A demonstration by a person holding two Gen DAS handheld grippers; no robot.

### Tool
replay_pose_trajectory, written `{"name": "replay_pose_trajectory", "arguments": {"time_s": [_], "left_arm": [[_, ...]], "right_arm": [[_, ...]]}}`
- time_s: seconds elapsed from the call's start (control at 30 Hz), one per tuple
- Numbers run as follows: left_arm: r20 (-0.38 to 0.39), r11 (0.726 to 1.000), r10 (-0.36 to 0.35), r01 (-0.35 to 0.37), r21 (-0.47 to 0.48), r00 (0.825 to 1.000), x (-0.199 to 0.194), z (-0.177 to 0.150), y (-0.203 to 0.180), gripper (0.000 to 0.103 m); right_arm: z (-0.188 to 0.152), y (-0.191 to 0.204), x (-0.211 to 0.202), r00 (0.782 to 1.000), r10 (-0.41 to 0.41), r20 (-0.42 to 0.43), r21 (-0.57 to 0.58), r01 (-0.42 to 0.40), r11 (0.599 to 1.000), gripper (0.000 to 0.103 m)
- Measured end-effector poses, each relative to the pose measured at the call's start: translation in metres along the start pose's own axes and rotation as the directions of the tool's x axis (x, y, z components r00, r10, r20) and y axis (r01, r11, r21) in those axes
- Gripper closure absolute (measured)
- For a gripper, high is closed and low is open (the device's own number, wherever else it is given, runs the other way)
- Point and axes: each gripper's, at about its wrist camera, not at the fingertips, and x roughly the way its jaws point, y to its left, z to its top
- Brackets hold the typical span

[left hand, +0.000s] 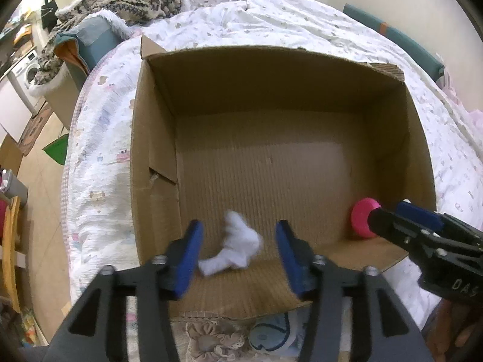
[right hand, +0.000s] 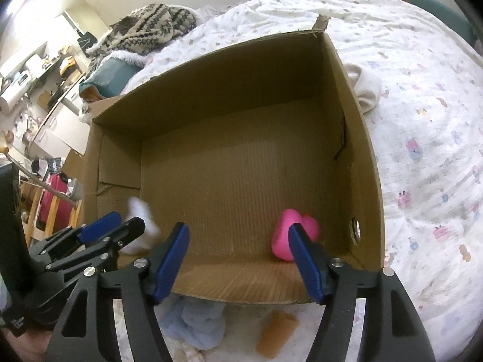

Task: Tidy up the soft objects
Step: 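Carry the duck and sock into the box and open both tools, then withdraw both tools and reach the left tool to the clear plastic bag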

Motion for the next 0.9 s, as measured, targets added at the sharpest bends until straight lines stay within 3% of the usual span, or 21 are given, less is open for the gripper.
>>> {"name": "replay_pose_trajectory", "arguments": {"time_s": [0.07, 0.6, 0.9], "left_arm": [[0.0, 1.0, -0.008, 0.008, -0.007, 1.0, -0.001, 0.001, 0.001, 0.039], [0.022, 1.0, 0.023, -0.023, -0.009, 0.999, -0.011, 0.003, -0.001, 0.039], [0.043, 0.994, -0.013, 0.018, -0.11, 0.999, -0.04, -0.004, 0.02, 0.039]], "right_arm": [[0.0, 0.001, 0.001, 1.0, 0.0, -0.008, -0.003, -0.001, 1.0, 0.031], [0.003, 0.001, -0.006, 1.0, -0.022, 0.022, 0.019, 0.022, 1.0, 0.031], [-0.005, -0.003, -0.024, 0.998, -0.037, 0.047, 0.04, 0.035, 0.999, 0.031]]}}
